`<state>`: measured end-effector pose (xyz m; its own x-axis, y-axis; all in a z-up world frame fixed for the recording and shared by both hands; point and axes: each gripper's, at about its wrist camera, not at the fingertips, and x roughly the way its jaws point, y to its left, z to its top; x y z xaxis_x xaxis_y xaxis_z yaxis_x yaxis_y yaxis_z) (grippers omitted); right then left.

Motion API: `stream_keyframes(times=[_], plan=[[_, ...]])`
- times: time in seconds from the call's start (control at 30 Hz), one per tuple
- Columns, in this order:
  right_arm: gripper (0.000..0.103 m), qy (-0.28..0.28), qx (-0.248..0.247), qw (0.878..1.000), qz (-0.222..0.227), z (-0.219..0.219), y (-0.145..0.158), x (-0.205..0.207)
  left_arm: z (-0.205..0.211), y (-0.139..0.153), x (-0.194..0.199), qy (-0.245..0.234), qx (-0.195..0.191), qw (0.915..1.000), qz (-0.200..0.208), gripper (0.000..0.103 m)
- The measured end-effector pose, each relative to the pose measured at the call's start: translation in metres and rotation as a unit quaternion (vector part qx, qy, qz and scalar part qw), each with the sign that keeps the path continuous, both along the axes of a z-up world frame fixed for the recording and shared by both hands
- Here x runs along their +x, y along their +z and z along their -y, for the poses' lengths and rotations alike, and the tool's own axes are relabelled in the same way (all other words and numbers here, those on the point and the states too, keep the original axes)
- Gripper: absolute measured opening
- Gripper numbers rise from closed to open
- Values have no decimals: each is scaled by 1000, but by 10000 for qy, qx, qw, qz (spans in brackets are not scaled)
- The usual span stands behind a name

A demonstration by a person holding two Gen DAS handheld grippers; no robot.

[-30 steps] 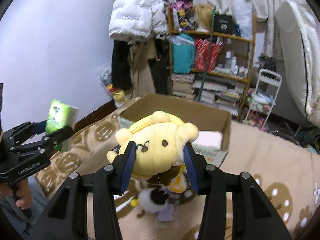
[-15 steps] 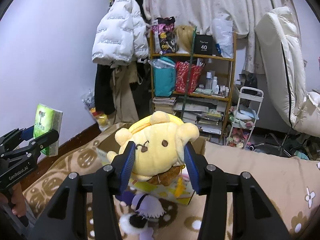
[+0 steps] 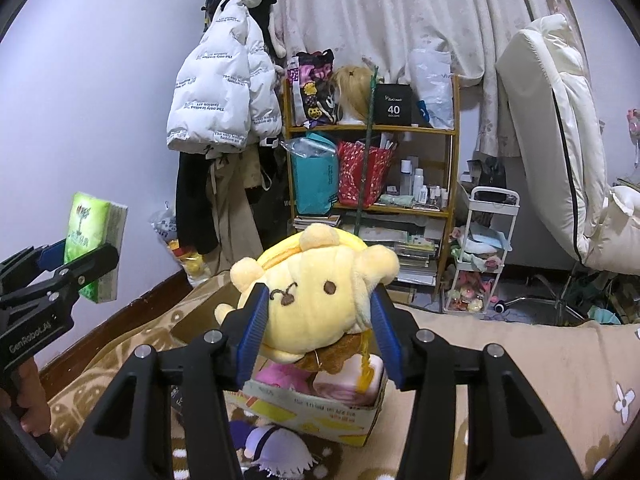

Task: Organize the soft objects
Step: 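Lift the green tissue pack with the left tool while the right tool lifts the bear toward the box, then drop the green tissue pack into the box with the left tool while the right tool drops the bear in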

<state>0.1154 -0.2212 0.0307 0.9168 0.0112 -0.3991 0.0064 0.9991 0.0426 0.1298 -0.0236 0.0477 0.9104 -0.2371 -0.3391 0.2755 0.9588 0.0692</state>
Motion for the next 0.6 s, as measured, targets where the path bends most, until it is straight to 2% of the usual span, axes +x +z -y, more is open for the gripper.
stream_keyframes(times=[0.27, 0.6], plan=[[56, -21, -11, 10000, 9, 3, -2, 7, 15, -7, 24, -147, 143, 9997, -104, 52], [57, -31, 171, 9995, -248, 18, -17, 31, 19, -38, 47, -117, 107, 9980, -604, 52]])
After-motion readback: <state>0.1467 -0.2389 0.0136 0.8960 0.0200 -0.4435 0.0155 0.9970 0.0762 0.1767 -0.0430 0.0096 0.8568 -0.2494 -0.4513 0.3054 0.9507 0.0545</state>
